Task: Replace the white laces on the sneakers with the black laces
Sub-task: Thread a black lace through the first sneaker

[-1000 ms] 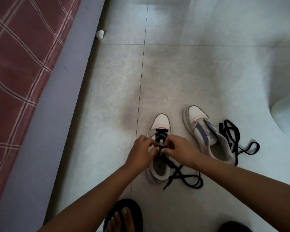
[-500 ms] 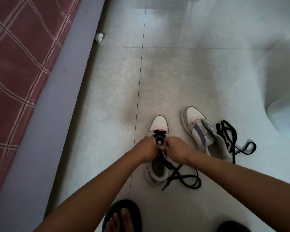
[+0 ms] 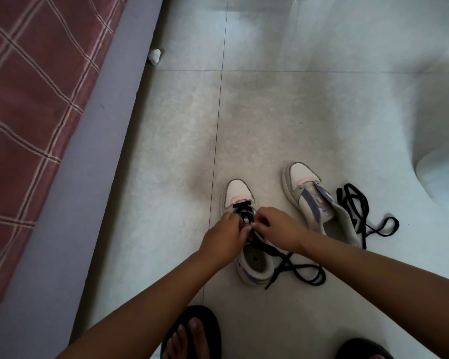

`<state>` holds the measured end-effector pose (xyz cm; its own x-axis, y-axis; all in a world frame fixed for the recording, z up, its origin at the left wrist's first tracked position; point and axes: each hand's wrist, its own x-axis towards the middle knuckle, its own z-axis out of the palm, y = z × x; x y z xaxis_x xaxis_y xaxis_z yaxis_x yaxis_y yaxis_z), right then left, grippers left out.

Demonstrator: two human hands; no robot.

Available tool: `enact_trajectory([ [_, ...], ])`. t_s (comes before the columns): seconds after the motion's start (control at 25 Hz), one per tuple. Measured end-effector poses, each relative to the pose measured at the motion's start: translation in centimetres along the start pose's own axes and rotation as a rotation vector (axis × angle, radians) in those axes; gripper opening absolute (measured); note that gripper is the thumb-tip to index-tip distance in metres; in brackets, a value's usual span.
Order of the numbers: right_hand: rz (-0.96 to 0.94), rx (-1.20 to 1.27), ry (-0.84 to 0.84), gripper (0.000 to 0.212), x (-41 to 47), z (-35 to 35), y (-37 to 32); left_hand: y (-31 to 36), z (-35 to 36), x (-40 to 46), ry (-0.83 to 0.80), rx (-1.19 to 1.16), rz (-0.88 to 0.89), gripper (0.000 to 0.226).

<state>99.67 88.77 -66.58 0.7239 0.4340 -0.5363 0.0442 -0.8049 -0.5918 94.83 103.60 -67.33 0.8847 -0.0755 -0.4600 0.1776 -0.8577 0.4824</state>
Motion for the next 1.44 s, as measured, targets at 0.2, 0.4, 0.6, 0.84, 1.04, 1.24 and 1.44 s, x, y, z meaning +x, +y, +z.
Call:
enact_trajectory([
  [0.2, 0.069, -0.246, -0.303, 0.023, 1.5, -0.3, -1.0, 1.2, -1.1, 1.9, -0.377, 0.147, 0.071, 0.027],
  [0.4, 0.158, 0.230, -0.166, 0.027, 1.1, -1.2, 0.2, -0.2, -1.6, 1.3, -0.085, -0.056, 0.206, 0.011],
  [0.6, 0.169, 0.237, -0.143, 0.027, 0.2, -0.5, 1.2, -1.7, 0.5, -0.8, 0.135, -0.180, 0.324, 0.011],
  [0.84, 0.113, 0.107, -0.115, 0.029, 0.9, -0.2, 0.4, -0.9, -0.4, 0.6, 0.005, -0.227, -0.021, 0.025],
  [1.04, 0.065, 0.045, -0.245, 0.025, 1.2, -0.5, -0.1, 0.9, -0.8, 2.2, -0.227, -0.012, 0.027, 0.025],
  [1.24, 0.194, 0.488, -0.091, 0.024, 0.5, 0.1, 1.5, 0.0, -0.2, 1.2, -0.113, -0.154, 0.126, 0.011],
  [1.44, 0.198, 0.491, 0.019, 0.024, -0.1, 1.2, 1.6, -1.8, 1.6, 0.4, 0.052, -0.260, 0.097, 0.013],
])
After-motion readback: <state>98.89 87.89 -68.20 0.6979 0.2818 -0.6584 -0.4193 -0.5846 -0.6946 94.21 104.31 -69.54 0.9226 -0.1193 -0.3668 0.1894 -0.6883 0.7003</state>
